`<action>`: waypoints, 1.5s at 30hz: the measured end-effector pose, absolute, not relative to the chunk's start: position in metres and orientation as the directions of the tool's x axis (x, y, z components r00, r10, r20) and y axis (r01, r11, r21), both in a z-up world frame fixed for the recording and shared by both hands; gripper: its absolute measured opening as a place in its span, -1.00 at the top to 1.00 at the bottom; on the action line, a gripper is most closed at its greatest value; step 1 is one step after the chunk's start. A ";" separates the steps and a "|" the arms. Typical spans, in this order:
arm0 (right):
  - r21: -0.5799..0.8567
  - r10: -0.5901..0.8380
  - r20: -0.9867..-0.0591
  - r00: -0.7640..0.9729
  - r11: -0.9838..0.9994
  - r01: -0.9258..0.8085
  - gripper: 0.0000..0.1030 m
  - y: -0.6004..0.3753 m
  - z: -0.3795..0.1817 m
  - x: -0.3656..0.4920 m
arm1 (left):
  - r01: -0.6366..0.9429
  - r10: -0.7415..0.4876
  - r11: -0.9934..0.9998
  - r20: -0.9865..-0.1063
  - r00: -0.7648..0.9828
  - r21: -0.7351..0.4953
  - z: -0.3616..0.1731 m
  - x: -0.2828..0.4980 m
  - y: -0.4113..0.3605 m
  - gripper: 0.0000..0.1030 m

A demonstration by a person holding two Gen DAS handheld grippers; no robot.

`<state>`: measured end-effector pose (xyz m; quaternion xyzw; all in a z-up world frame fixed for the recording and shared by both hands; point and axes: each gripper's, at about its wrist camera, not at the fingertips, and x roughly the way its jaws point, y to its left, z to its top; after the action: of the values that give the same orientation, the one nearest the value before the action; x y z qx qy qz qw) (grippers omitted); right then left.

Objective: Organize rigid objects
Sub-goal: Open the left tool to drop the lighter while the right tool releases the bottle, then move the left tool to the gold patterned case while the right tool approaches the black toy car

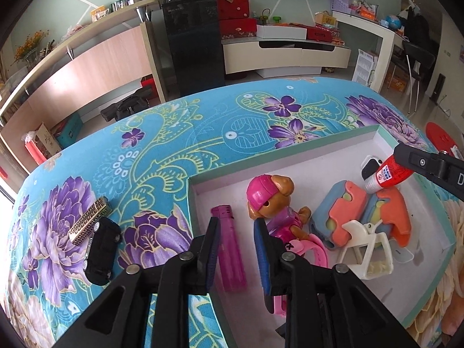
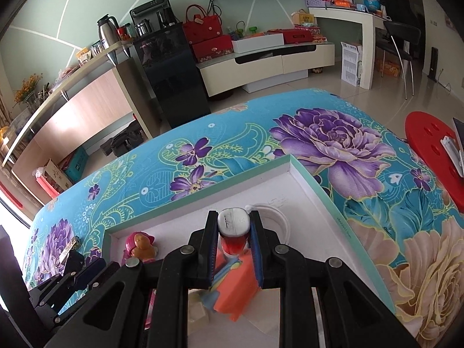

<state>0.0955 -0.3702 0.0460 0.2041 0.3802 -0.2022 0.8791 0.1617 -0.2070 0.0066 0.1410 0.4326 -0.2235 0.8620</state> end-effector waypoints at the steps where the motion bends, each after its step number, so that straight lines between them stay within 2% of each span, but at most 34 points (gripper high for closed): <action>1: 0.208 -0.196 -0.758 0.622 0.831 0.516 0.58 -0.372 0.044 0.096 | 0.501 -0.255 0.863 -0.807 0.533 0.059 0.007 0.161 -0.207 0.27; 3: 0.206 -0.196 -0.767 0.611 0.827 0.523 0.57 -0.374 0.042 0.095 | 0.492 -0.246 0.868 -0.801 0.546 0.069 0.009 0.161 -0.205 -0.07; 4: 0.202 -0.197 -0.770 0.607 0.826 0.525 0.56 -0.374 0.041 0.095 | 0.489 -0.248 0.870 -0.798 0.549 0.066 0.009 0.162 -0.204 -0.11; 5: 0.198 -0.201 -0.772 0.603 0.826 0.528 0.52 -0.374 0.042 0.095 | 0.486 -0.249 0.872 -0.798 0.549 0.062 0.010 0.162 -0.202 -0.13; 9: 0.178 -0.215 -0.772 0.599 0.830 0.528 0.17 -0.372 0.044 0.095 | 0.467 -0.233 0.882 -0.801 0.551 0.064 0.013 0.165 -0.196 -0.18; 13: 0.147 -0.236 -0.763 0.602 0.843 0.517 0.08 -0.367 0.050 0.096 | 0.443 -0.230 0.894 -0.785 0.575 0.063 0.023 0.165 -0.187 -0.30; 15: 0.125 -0.255 -0.755 0.604 0.848 0.514 -0.22 -0.363 0.054 0.096 | 0.427 -0.226 0.902 -0.777 0.587 0.059 0.028 0.166 -0.182 -0.36; 19: 0.097 -0.276 -0.740 0.613 0.859 0.503 -0.29 -0.357 0.062 0.096 | 0.379 -0.201 0.924 -0.773 0.602 0.056 0.034 0.172 -0.168 -0.45; 21: 0.086 -0.281 -0.738 0.613 0.863 0.498 -0.45 -0.355 0.063 0.098 | 0.341 -0.176 0.938 -0.770 0.614 0.057 0.036 0.175 -0.158 -0.53; 29: 0.085 -0.235 -0.761 0.605 0.888 0.452 -0.47 -0.334 0.056 0.113 | 0.178 -0.080 0.983 -0.790 0.608 0.038 0.030 0.193 -0.114 -0.59; 32: 0.071 -0.225 -0.752 0.620 0.907 0.415 -0.56 -0.318 0.059 0.118 | 0.123 -0.046 0.992 -0.794 0.606 0.037 0.028 0.197 -0.097 -0.60; 33: 0.068 -0.221 -0.749 0.624 0.912 0.404 -0.64 -0.312 0.060 0.119 | 0.106 -0.034 0.994 -0.795 0.606 0.039 0.027 0.198 -0.092 -0.69; 36: 0.069 -0.197 -0.745 0.637 0.928 0.367 -0.65 -0.298 0.060 0.124 | 0.050 0.007 0.998 -0.793 0.609 0.047 0.026 0.201 -0.077 -0.99; 40: 0.048 -0.181 -0.746 0.641 0.945 0.324 -0.68 -0.279 0.056 0.131 | -0.017 0.048 0.999 -0.797 0.602 0.047 0.021 0.205 -0.059 -1.00; 42: 0.034 -0.182 -0.746 0.640 0.950 0.310 -0.91 -0.271 0.055 0.134 | -0.041 0.068 0.998 -0.802 0.593 0.054 0.018 0.206 -0.052 -1.00; 45: 0.021 -0.176 -0.742 0.647 0.958 0.285 -0.93 -0.261 0.054 0.137 | -0.072 0.091 0.996 -0.805 0.586 0.060 0.016 0.207 -0.044 -1.00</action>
<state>0.1371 -0.2614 0.0535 0.0680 0.4004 -0.1275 0.9049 0.2075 -0.0442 0.0157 0.0105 0.4528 0.0459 0.8903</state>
